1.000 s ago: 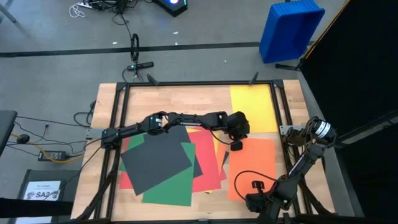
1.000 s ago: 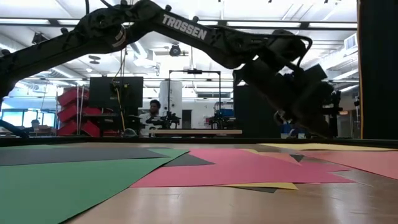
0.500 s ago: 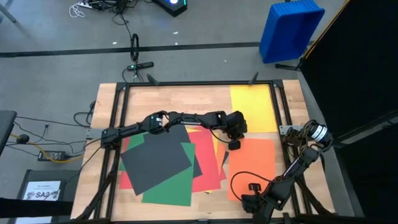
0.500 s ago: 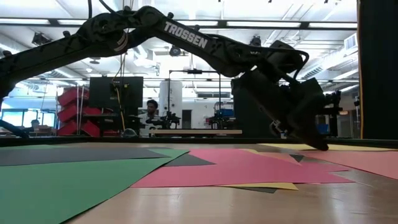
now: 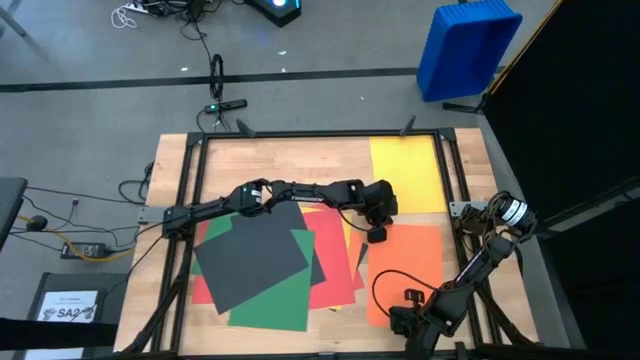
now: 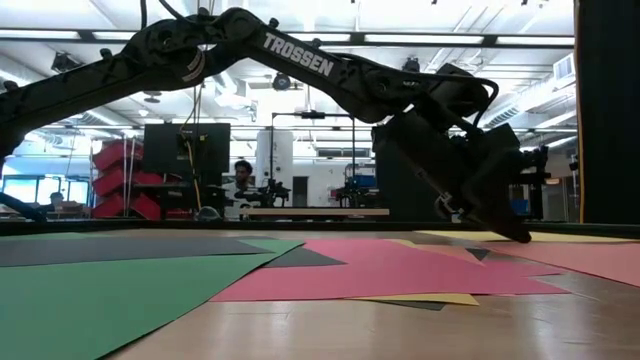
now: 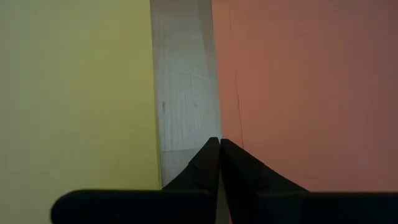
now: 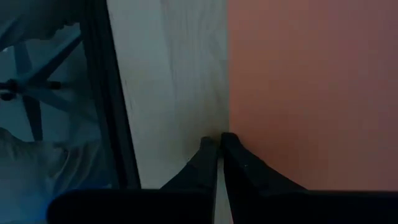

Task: Organize paper
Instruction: Stack the orange colored paper on top of the orange colored paper

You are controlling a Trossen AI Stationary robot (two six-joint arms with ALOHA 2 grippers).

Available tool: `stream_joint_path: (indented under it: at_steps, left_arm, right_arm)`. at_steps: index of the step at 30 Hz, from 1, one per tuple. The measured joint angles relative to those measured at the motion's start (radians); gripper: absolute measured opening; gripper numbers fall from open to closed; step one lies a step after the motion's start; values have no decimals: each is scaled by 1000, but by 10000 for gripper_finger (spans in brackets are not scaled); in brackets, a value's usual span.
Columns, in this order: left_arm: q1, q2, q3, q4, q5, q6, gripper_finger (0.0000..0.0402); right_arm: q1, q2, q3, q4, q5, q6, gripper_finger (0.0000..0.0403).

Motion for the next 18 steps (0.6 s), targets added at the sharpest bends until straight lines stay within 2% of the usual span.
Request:
stream_joint_path:
  at_steps: [18]
  left_arm:
    - [-2, 0, -1, -24, 26, 4, 0]
  right_arm:
    - [31, -37, -5, -75, -31, 78, 0]
